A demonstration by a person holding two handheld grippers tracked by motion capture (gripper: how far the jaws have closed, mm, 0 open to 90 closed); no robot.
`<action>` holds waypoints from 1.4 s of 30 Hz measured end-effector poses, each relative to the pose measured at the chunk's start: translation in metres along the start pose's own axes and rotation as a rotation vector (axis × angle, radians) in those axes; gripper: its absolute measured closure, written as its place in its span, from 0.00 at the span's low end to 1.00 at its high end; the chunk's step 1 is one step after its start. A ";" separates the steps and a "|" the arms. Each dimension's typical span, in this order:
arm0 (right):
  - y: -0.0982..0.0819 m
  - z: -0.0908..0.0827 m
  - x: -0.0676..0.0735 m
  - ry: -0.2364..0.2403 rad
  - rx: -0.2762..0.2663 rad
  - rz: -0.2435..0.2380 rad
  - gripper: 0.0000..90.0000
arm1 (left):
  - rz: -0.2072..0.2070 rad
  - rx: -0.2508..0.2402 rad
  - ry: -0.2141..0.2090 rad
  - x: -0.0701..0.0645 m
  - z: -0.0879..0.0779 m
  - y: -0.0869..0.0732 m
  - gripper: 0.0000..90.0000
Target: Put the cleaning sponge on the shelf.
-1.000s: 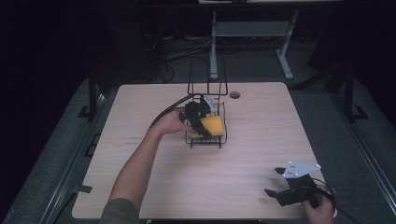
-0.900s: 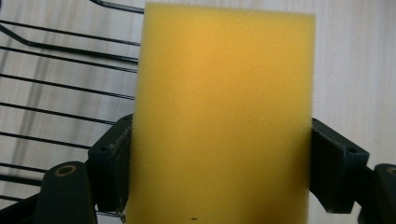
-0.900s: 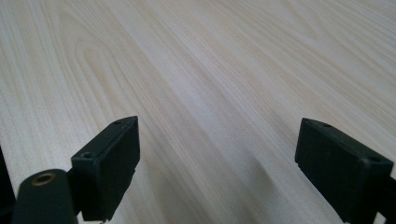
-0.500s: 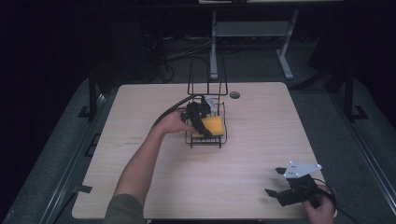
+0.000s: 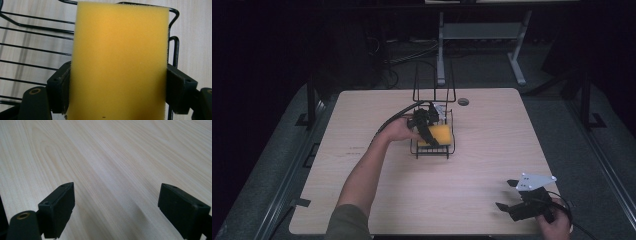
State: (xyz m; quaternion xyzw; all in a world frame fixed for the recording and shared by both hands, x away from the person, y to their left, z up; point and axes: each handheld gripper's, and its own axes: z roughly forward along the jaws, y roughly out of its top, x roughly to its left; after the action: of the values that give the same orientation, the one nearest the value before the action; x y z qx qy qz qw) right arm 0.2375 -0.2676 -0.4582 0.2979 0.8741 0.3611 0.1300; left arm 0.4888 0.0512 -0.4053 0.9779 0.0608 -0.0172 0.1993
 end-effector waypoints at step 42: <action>0.000 0.001 0.002 0.008 0.007 -0.010 0.15 | -0.028 -0.037 0.015 0.003 -0.009 -0.003 0.22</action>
State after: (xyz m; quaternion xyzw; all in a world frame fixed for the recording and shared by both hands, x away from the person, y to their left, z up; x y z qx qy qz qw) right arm 0.2364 -0.2658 -0.4584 0.2925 0.8773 0.3587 0.1272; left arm 0.4916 0.0575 -0.3983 0.9733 0.0761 -0.0117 0.2164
